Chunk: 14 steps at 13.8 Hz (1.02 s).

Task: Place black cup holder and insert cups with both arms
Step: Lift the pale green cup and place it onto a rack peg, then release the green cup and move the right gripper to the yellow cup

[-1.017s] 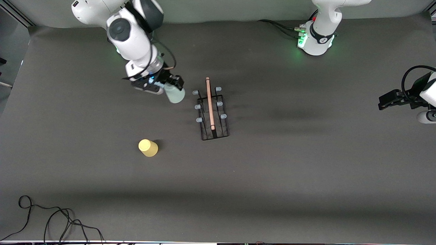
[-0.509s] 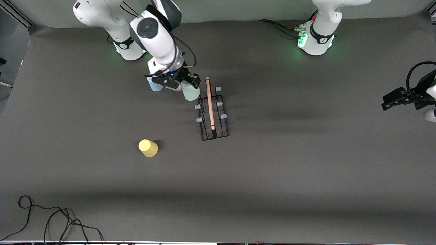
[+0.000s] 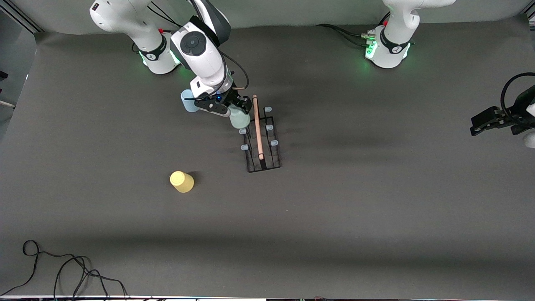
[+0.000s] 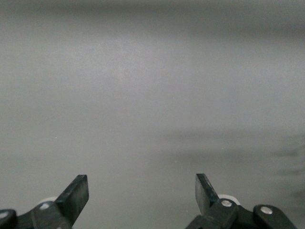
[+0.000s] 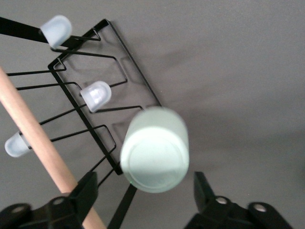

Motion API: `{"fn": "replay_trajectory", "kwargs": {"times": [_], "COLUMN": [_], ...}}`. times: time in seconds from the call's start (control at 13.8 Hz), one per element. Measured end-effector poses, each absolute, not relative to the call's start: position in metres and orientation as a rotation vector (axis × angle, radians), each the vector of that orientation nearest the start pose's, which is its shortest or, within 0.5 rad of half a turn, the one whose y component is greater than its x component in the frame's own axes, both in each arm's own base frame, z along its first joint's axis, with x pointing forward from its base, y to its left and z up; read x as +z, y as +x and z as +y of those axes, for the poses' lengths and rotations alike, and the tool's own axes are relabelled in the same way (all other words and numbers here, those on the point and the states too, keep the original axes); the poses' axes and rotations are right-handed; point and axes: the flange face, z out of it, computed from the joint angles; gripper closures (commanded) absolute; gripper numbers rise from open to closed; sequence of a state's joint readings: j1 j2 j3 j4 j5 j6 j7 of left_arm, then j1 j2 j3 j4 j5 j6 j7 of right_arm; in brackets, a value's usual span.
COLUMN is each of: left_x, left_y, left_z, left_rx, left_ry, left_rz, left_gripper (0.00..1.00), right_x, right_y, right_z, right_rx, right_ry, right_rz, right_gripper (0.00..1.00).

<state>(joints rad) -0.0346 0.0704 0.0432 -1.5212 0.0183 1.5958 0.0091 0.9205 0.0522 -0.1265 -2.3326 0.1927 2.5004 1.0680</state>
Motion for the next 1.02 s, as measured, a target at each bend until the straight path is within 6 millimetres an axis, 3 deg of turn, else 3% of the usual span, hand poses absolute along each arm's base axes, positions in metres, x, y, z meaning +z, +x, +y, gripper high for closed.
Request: {"fn": "replay_trajectory", "kwargs": {"times": [0.15,0.29,0.44,0.58,0.8,1.02], "left_x": [0.611,0.613,0.617,0.615,0.615,0.616], "left_y": [0.579,0.579,0.579,0.579,0.580,0.580], "left_z": [0.005,0.004,0.004,0.006,0.005,0.005], "left_rx": [-0.009,-0.018,-0.028,-0.023,-0.022,-0.027], "left_ry": [-3.120,-3.120,-3.120,-3.120,-3.120,-3.120], "left_rz": [0.004,0.007,0.007,0.003,0.005,0.006], "left_gripper": [0.00,0.00,0.00,0.00,0.00,0.00], "right_x": [0.335,0.357,0.395,0.418,0.404,0.360], "right_y": [0.374,0.395,0.439,0.487,0.535,0.567], "right_z": [0.373,0.366,0.334,0.278,0.189,0.144], "right_rx": [0.035,0.056,0.071,0.046,0.013,-0.001], "right_ry": [-2.910,-2.968,-3.032,-3.039,-3.071,-2.997], "right_rz": [0.624,0.590,0.505,0.428,0.350,0.381], "right_gripper": [0.00,0.00,0.00,0.00,0.00,0.00]}}
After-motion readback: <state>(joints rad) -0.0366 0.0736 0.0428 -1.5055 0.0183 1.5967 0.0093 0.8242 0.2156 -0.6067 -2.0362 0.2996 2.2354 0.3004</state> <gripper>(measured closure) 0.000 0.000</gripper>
